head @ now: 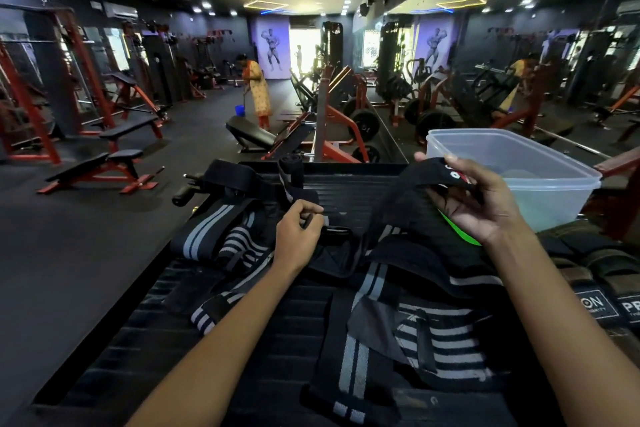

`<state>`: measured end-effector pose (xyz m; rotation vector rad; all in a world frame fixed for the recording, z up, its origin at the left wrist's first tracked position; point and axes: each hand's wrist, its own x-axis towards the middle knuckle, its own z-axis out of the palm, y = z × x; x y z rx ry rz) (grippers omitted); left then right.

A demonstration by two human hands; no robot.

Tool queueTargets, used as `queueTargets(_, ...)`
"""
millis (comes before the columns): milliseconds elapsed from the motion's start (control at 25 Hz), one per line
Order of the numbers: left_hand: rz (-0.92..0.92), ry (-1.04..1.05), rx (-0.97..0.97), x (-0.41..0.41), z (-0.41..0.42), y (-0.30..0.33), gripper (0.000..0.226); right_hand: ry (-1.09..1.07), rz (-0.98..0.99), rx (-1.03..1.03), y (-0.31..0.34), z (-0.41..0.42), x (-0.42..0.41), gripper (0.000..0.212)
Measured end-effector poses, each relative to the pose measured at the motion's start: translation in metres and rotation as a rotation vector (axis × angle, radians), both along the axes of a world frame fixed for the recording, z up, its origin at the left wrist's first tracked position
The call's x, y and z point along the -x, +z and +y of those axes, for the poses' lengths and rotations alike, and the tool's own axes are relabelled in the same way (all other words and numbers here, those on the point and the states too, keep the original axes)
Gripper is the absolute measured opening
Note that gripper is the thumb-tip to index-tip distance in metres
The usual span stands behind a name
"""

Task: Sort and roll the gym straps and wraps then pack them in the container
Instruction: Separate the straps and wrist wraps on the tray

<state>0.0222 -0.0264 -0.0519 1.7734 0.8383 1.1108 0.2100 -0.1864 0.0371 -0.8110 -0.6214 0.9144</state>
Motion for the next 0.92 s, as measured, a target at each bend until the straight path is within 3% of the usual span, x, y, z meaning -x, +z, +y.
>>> queueTargets(80,0.001,-0.033,-0.002,0.001,-0.002,0.002,0.01,0.07,0.155,-0.09,0.004,0.002,0.005,0.016)
queueTargets(200,0.012,-0.072,0.0,0.001,-0.003,0.002,0.01,0.098,0.235,-0.12,0.004,0.013,0.013,0.033)
queueTargets(360,0.107,-0.241,0.033,0.007,0.003,0.007,0.015,-0.097,0.399,-0.13,0.01,0.035,0.022,0.029)
queueTargets(480,0.211,-0.467,0.086,0.017,0.009,0.015,0.029,-0.222,0.491,-0.075,0.017,0.051,0.034,0.007)
queueTargets(720,0.277,-0.773,0.258,0.034,0.027,0.021,0.074,-0.178,0.211,0.039,-0.002,0.076,0.062,0.047)
queueTargets(800,0.305,-0.853,0.301,0.04,0.034,0.024,0.083,-0.155,0.085,0.093,-0.01,0.08,0.063,0.041)
queueTargets(920,0.334,-0.924,0.287,0.044,0.042,0.022,0.092,-0.103,-0.137,0.22,-0.026,0.086,0.064,0.016)
